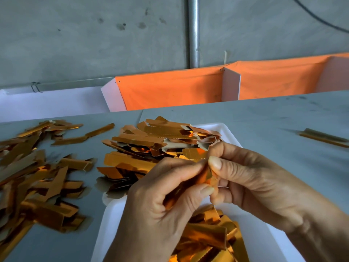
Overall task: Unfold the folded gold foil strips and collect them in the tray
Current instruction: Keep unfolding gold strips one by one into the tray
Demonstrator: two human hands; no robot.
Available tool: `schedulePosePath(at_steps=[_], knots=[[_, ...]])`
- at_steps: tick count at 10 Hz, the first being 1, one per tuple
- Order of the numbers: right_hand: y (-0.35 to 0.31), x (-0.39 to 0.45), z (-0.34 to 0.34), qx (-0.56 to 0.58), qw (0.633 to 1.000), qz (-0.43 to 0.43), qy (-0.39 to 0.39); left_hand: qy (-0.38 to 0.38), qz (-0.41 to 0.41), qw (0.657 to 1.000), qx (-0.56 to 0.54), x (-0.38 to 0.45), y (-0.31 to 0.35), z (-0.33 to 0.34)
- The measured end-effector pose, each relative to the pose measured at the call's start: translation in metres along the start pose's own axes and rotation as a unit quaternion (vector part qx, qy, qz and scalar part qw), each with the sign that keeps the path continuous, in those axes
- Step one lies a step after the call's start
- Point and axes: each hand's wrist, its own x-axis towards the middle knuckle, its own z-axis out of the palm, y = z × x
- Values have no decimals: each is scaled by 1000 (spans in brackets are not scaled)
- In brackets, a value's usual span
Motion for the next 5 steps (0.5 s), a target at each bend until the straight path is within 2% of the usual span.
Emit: schedulePosePath(at_steps=[1,2,3,5], knots=[[0,2,-4,-24,1000,5,6,-18,-24,999,-27,-2,3,0],[2,2,-2,-33,999,-15,2,-3,-35,998,-48,-5,-7,0],[3,1,-5,3,1000,10,-12,-16,-62,996,-65,-2,-9,-2],[3,3,-19,-48,996,58,-47,-48,-87,988,-116,-3,-4,-1]])
